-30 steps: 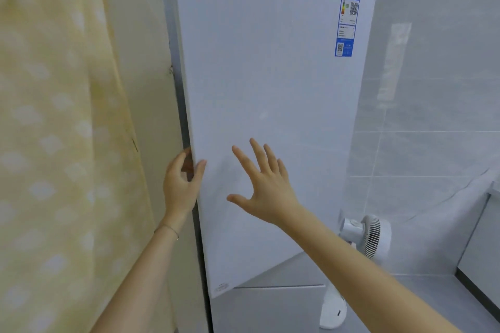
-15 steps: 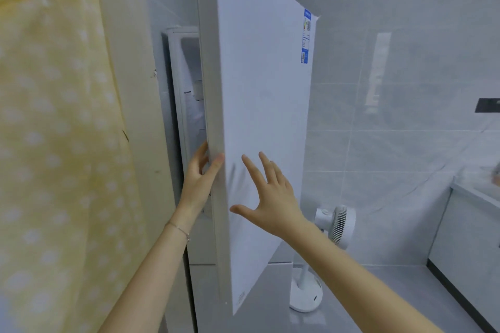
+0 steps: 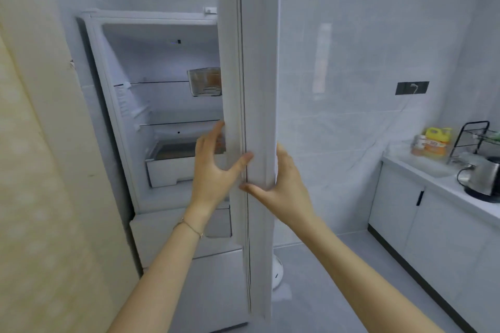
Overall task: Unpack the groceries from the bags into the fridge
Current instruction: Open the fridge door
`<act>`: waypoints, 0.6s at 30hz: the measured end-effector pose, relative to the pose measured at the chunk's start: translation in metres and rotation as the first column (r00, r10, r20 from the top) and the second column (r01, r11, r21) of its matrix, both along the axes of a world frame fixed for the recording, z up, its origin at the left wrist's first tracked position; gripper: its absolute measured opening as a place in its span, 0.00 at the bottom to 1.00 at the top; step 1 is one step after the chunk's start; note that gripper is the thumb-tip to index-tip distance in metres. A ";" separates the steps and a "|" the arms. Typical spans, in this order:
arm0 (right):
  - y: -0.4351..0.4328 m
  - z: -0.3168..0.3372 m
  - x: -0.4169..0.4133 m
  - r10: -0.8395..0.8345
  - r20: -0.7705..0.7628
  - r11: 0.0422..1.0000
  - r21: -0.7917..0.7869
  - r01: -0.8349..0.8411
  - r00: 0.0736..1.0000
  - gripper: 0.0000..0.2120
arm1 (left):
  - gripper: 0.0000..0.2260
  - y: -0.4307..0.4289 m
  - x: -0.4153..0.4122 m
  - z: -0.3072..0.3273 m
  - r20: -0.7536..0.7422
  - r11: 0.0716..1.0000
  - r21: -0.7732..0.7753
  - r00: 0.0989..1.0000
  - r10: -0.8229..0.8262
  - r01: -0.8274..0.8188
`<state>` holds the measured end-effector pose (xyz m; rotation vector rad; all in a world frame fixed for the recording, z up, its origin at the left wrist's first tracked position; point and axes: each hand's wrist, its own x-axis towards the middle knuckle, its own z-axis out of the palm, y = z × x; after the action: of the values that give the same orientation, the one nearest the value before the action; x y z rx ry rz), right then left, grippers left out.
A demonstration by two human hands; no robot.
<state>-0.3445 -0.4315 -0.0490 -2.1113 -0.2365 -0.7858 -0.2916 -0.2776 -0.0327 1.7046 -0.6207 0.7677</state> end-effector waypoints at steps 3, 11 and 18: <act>-0.026 -0.003 -0.003 -0.052 -0.013 0.990 0.131 0.053 0.999 0.38 | 0.33 -0.016 0.008 -0.004 0.022 0.995 0.095 0.999 -0.035 0.033; -0.092 -0.022 -0.004 -0.223 0.006 0.912 0.355 0.206 0.975 0.31 | 0.37 -0.061 0.050 -0.022 0.043 0.921 0.384 0.997 0.058 -0.070; -0.154 -0.022 0.008 -0.370 -0.086 0.827 0.423 0.370 0.925 0.37 | 0.40 -0.120 0.079 -0.027 0.022 0.836 0.549 1.000 -0.019 0.004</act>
<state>-0.3369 -0.5856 -0.0709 -1.7439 0.3405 -0.9613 -0.2131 -0.3978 -0.0596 2.2140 -0.9355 0.6363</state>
